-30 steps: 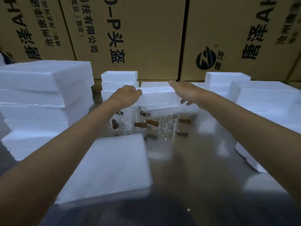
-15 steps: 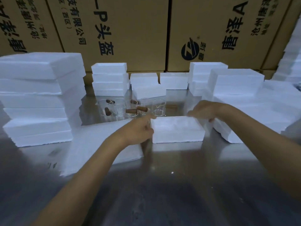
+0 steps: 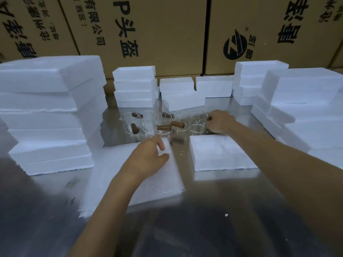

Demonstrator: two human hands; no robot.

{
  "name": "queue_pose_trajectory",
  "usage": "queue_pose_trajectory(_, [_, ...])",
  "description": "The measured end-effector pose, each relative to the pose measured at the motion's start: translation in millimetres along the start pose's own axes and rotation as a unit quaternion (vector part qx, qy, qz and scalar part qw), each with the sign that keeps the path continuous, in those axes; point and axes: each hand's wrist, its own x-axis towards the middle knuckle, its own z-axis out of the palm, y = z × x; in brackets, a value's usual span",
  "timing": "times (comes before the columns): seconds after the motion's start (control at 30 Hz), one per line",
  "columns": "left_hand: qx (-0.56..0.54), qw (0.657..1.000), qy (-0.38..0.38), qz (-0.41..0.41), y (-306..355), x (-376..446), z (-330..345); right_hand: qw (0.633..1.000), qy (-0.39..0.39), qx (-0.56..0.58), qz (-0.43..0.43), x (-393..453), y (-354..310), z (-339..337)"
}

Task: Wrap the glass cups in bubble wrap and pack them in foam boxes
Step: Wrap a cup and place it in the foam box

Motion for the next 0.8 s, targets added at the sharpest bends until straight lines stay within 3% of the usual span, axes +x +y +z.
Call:
queue_pose_trajectory(0.17, [0.026, 0.998, -0.03, -0.038, -4.8, -4.2, -1.2, 0.998, 0.055, -0.036, -0.01, -1.4, 11.0, 0.2])
queue_pose_trajectory(0.23, [0.011, 0.998, -0.037, -0.044, -3.3, -3.6, -0.8, 0.993, 0.111, -0.033, -0.022, -9.1, 15.6, -6.4])
queue_pose_trajectory(0.37, [0.01, 0.999, -0.04, -0.035, -0.1, -4.9, -2.0, 0.972, 0.19, 0.138, -0.002, -40.5, 9.0, -29.7])
queue_pose_trajectory(0.6, [0.006, 0.999, -0.045, 0.022, -0.1, -10.9, -7.3, 0.87, 0.195, 0.448, -0.065, -150.1, -26.3, -15.9])
queue_pose_trajectory(0.67, [-0.041, 0.998, -0.035, 0.027, 0.7, -11.7, -12.6, 0.851, 0.181, 0.488, -0.075, -175.3, -36.5, 8.4])
queue_pose_trajectory(0.8, [-0.116, 0.992, -0.024, 0.052, 8.8, -16.0, -24.9, 0.856, 0.165, 0.484, -0.074, -190.1, -42.2, 36.8])
